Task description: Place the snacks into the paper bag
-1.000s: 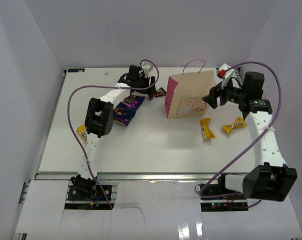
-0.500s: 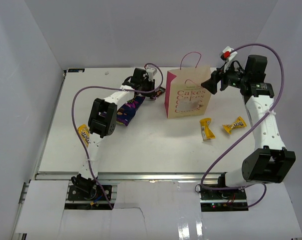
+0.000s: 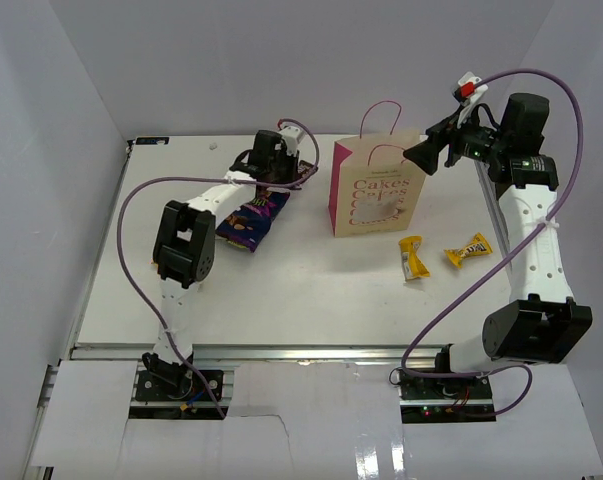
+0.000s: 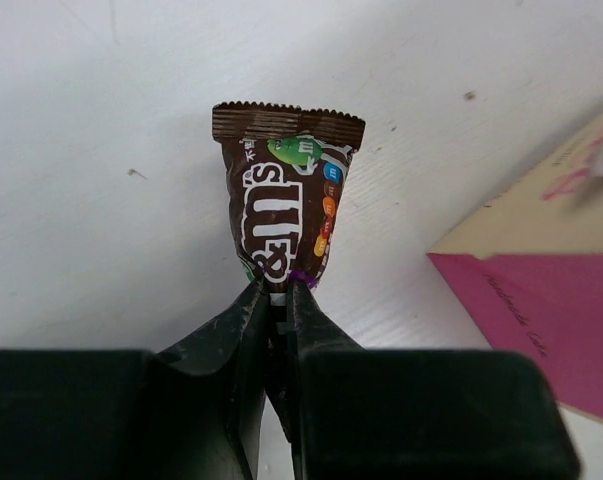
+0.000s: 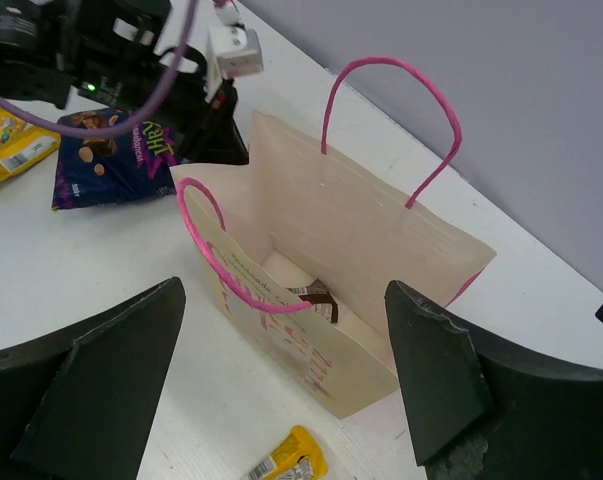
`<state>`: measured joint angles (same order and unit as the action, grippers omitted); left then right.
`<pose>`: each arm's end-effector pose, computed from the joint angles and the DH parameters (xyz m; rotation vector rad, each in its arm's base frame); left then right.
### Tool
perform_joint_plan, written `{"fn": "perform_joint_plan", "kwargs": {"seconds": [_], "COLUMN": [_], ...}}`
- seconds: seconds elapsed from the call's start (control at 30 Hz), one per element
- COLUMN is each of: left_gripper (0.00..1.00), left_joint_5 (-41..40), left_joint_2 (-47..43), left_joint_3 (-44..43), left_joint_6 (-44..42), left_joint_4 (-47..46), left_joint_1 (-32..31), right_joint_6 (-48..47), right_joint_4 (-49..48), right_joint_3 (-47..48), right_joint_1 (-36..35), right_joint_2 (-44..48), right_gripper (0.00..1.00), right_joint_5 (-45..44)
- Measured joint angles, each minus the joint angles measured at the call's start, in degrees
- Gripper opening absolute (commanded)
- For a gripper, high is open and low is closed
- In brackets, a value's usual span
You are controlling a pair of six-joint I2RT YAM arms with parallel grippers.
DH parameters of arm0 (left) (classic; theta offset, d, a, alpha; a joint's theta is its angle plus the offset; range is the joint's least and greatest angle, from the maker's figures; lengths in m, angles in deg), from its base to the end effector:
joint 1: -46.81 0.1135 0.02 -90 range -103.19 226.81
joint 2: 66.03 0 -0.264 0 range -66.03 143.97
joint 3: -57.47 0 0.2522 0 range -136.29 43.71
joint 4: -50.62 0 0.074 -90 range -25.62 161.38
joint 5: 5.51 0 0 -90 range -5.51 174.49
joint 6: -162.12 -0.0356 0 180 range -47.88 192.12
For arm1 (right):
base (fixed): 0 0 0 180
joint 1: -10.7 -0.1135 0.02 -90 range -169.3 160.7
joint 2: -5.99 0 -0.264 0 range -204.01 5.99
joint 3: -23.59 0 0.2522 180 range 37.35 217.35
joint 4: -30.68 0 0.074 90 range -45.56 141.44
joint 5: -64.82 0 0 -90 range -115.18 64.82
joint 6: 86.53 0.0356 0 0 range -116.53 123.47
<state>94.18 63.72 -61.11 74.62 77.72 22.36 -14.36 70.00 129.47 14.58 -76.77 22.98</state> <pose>0.4726 -0.2215 0.2000 0.5221 2.2038 -0.4422 0.3136 0.0053 0.4472 -0.7693 1.6112 0.5036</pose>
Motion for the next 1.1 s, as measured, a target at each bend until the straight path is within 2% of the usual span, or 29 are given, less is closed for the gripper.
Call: {"fn": "perform_joint_plan", "kwargs": {"seconds": [0.17,0.47,0.73,0.93,1.1], "left_gripper": [0.0,0.0,0.01,0.03,0.07], "left_joint_5": [0.1,3.6,7.6,8.5,8.9], "left_joint_2": [-12.3,-24.4,-23.7,-19.7,-15.8], "left_joint_3": [6.7,7.2,3.4,-0.7,-3.8], "left_joint_6": [-1.1,-6.4,-12.3,-15.0,-15.8], "left_joint_4": [-4.6,-11.6,-12.9,-13.7,-13.7], "left_joint_1": [0.2,-1.0,-7.0,-11.2,-12.2], "right_joint_6": [0.9,1.2,1.5,1.6,1.7], "right_joint_4": [0.0,0.0,0.0,0.0,0.0], "right_joint_3": [0.0,-0.3,-2.2,-3.6,-4.6], "right_joint_1": [0.7,2.9,4.2,5.2,6.1], "right_joint_2": [0.0,0.9,2.6,3.3,3.7], "right_gripper": [0.88,0.88,0.88,0.88,0.88], "right_joint_5": [-0.1,-0.2,-0.2,-0.2,0.0]}}
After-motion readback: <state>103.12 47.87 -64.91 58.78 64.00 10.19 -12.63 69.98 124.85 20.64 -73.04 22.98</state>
